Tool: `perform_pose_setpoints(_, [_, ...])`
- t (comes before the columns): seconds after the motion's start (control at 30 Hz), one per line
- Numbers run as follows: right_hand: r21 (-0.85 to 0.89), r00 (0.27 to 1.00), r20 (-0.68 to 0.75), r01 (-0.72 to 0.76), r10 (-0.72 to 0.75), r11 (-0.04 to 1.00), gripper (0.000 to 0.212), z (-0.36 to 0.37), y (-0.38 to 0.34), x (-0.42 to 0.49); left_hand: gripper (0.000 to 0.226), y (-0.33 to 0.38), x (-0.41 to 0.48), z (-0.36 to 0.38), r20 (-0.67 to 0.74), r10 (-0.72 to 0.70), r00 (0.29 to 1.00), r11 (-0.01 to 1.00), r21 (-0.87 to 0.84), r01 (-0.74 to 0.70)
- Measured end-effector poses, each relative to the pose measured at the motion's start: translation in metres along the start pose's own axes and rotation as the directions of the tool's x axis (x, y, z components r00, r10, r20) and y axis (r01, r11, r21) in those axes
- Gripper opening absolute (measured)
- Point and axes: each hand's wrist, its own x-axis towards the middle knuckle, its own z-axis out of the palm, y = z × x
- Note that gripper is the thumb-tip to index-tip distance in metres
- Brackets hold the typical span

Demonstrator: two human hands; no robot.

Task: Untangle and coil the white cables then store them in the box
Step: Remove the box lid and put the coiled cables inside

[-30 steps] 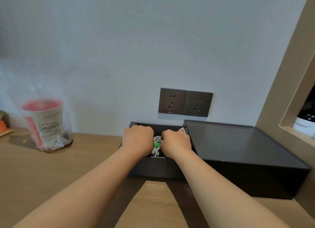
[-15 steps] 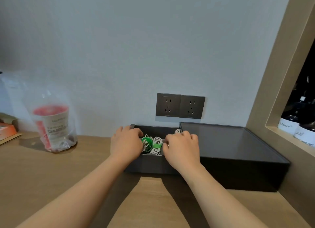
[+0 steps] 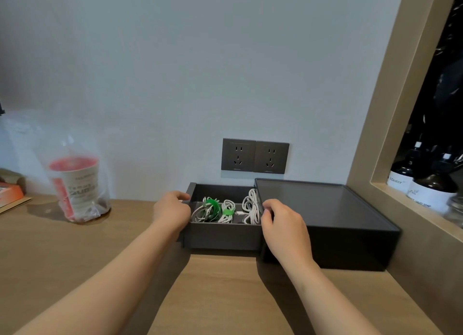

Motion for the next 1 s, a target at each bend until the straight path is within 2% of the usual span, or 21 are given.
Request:
perform_pose_setpoints(0.33, [0.027, 0.999, 0.028, -0.029, 0.029, 0.999, 0.029, -0.003, 0.005, 0.005, 0.040, 0.011, -0.014, 0.020, 0.149, 0.121, 0.981, 0.993, -0.025, -0.118])
perform_pose_setpoints(0.6, [-0.004, 0.996, 0.080, -0.035, 0.036, 0.999, 0.027, -0.007, 0.007, 0.015, 0.041, 0.014, -0.020, 0.026, 0.186, 0.179, 0.966, 0.982, 0.021, -0.186])
perform_pose_setpoints(0.67, [-0.103, 0.988, 0.152, 0.020, -0.004, 0.994, 0.029, -0.007, 0.004, 0.025, 0.041, 0.014, -0.020, 0.025, 0.200, 0.188, 0.962, 0.980, 0.030, -0.198])
perform_pose_setpoints(0.73, [-0.307, 0.959, 0.283, 0.123, -0.033, 0.944, 0.032, -0.002, -0.001, 0.038, 0.042, 0.013, -0.017, 0.025, 0.193, 0.178, 0.965, 0.982, 0.026, -0.186])
perform_pose_setpoints(0.83, [-0.536, 0.881, 0.469, 0.224, 0.067, 0.814, 0.041, 0.007, -0.011, 0.054, 0.042, 0.011, -0.013, 0.025, 0.155, 0.135, 0.979, 0.991, -0.044, -0.130])
perform_pose_setpoints(0.9, [-0.614, 0.837, 0.527, 0.256, 0.147, 0.747, 0.049, 0.012, -0.016, 0.061, 0.044, 0.010, -0.013, 0.028, 0.126, 0.107, 0.986, 0.991, -0.095, -0.096])
perform_pose_setpoints(1.0, [-0.668, 0.827, 0.535, 0.289, 0.172, 0.686, 0.050, 0.017, -0.021, 0.067, 0.041, 0.007, -0.012, 0.034, 0.104, 0.086, 0.991, 0.986, -0.153, -0.069])
